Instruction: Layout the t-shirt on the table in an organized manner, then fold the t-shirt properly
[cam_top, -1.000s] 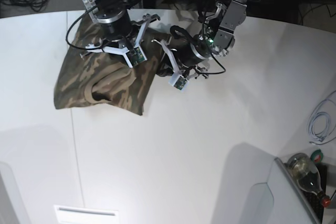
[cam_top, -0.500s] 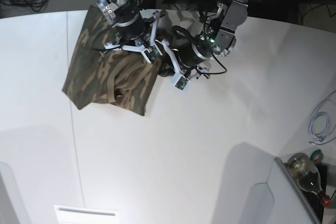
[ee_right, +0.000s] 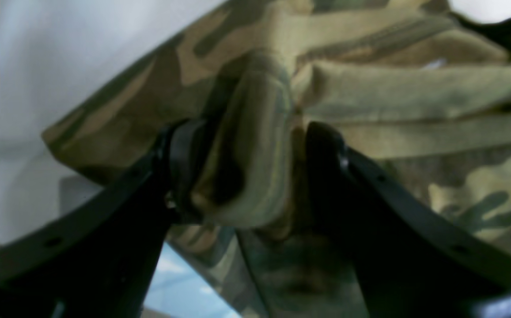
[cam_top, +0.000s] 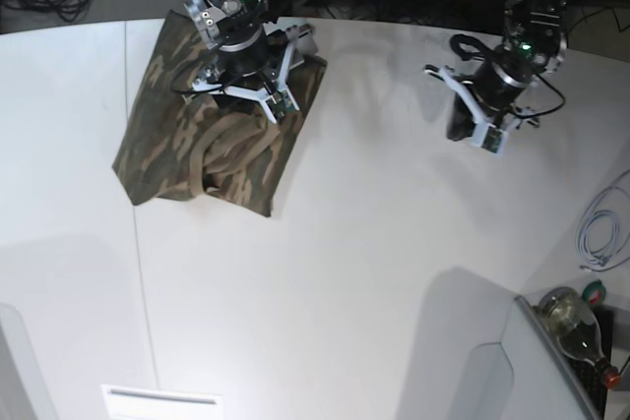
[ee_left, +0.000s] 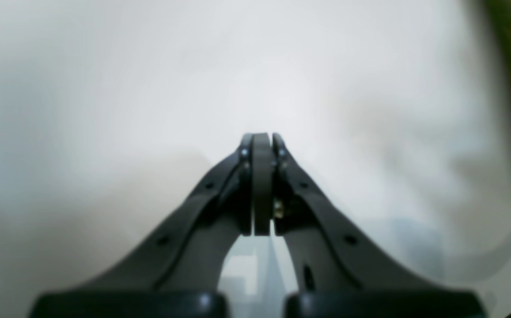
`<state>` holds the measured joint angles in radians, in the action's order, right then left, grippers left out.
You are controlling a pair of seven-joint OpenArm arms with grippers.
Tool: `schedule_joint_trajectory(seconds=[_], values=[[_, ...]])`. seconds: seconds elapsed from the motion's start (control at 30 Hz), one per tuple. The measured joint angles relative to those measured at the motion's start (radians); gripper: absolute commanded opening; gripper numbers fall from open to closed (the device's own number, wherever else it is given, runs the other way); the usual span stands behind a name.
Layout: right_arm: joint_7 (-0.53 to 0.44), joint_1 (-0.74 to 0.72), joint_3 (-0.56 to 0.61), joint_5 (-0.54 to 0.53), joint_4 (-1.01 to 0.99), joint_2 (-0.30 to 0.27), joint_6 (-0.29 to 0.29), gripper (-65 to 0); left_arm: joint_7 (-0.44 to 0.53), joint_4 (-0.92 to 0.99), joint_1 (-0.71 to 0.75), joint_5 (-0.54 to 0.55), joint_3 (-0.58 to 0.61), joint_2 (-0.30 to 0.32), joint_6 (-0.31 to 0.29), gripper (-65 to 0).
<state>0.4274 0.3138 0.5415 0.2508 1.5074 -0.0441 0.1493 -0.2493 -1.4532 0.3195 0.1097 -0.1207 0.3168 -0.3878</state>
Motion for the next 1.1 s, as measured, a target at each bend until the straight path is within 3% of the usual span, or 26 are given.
schedule_joint_trajectory(seconds=[0.13,0.3,0.47,0.53,0.6,0.63,0.7,0.87,1.1], values=[[0.013,0.016,0.004,0.004,0.050,0.000,0.000,-33.3,-0.001,0.000,0.016,-0.001,-0.126,0.003,-0.007,-65.0],[0.013,0.058,0.008,0.003,0.139,-0.040,0.000,-33.5,-0.002,0.001,0.018,-0.001,-0.300,0.002,-0.115,-65.0],[0.017,0.009,0.003,0.002,0.068,-0.034,0.000,-34.2,-0.002,0.000,0.016,-0.001,-0.327,-0.003,-0.141,-65.0],[0.012,0.006,0.006,0.003,0.063,-0.034,0.000,-42.8,-0.002,0.000,0.017,-0.001,-0.328,-0.006,-0.144,-65.0],[0.016,0.019,0.006,0.005,0.066,-0.035,0.000,-62.3,-0.001,0.000,0.016,-0.001,-0.328,-0.014,-0.143,-65.0],[0.024,0.031,0.006,0.002,0.079,-0.035,0.000,-65.0,-0.001,0.000,0.017,-0.003,-0.328,-0.020,-0.144,-65.0],[0.021,0.061,0.008,0.005,0.130,-0.037,0.000,-62.7,-0.001,0.002,0.017,-0.004,-0.328,-0.028,-0.145,-65.0],[0.019,0.116,0.008,0.004,0.239,-0.047,0.000,-65.0,-0.002,0.067,0.007,-0.004,-0.328,-0.027,-0.144,-65.0],[0.017,0.161,0.067,-0.002,0.330,-0.109,0.011,-65.0,-0.002,0.075,0.005,-0.004,-0.328,-0.026,-0.144,-65.0]])
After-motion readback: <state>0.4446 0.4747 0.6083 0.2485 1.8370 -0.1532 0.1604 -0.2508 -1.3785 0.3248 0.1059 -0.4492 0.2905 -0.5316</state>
